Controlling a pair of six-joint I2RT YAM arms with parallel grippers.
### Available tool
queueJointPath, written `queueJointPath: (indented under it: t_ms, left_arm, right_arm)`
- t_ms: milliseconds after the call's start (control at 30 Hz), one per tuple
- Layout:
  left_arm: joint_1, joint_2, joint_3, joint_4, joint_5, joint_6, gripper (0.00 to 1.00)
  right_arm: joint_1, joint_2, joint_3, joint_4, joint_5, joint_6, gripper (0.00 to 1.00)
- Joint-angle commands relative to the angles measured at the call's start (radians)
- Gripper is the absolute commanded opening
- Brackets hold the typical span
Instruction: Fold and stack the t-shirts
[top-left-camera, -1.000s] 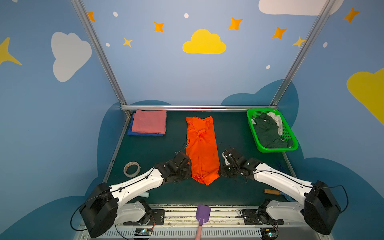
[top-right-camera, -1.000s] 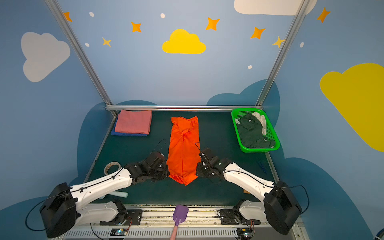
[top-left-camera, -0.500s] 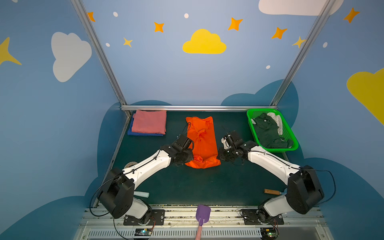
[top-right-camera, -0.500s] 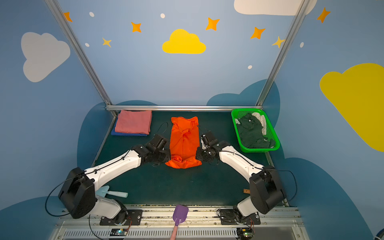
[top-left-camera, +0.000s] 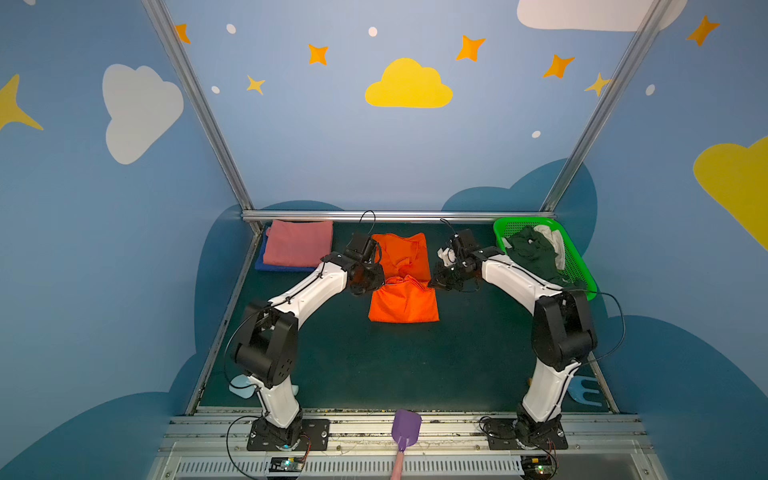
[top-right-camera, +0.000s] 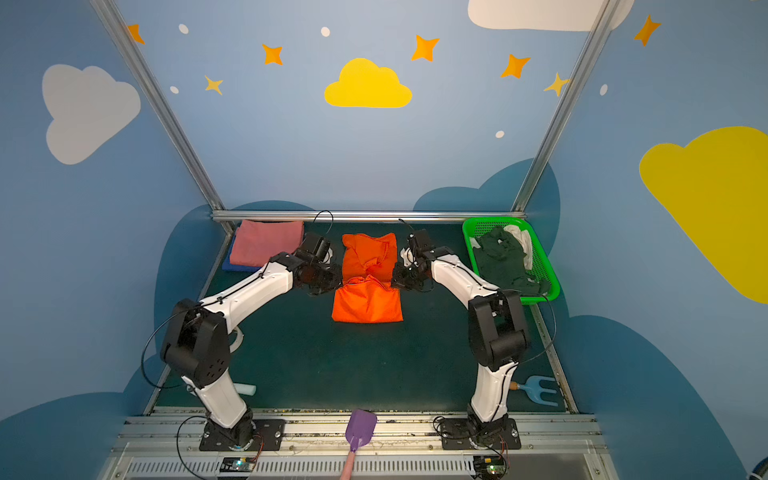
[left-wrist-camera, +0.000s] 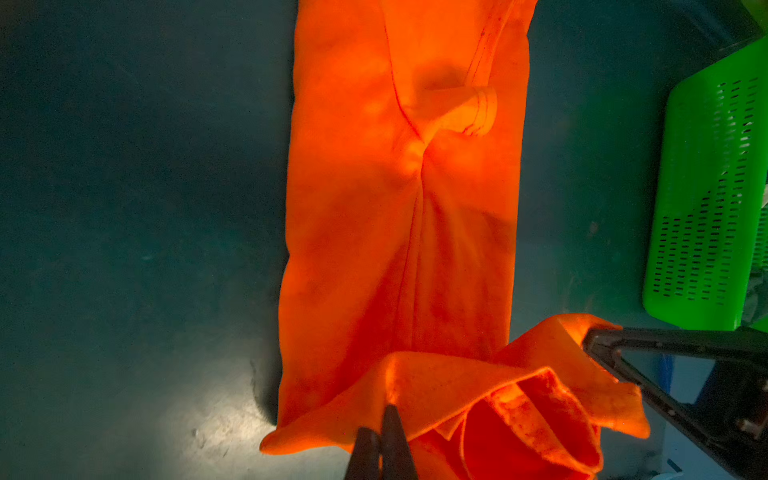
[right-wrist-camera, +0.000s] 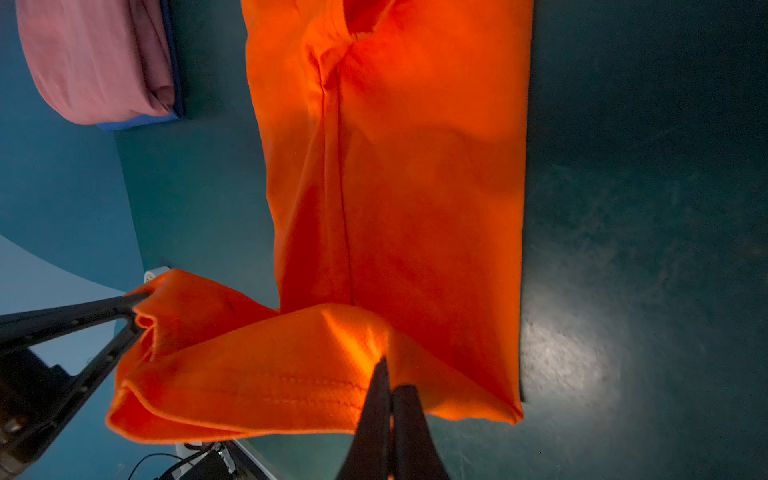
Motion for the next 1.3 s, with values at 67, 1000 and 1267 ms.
queueJointPath:
  t_ms: [67, 1000, 1267]
  left_arm:
    - [0.037, 0.083, 0.1, -0.051, 0.067, 0.07, 0.05]
    - [0.101, 0.205, 0.3, -0.078, 0.158, 0.105, 0.05]
    - [0.05, 0.017, 0.027, 0.004, 0.153, 0.031, 0.05]
  right_arm:
    - [-0.023, 0.085, 0.129, -0.068, -0.034, -0.048, 0.0]
    - [-0.054, 0.19, 0.319, -0.1, -0.067, -0.07, 0.0]
    - [-0.011, -0.023, -0.015, 0.028, -0.052, -0.007, 0.0]
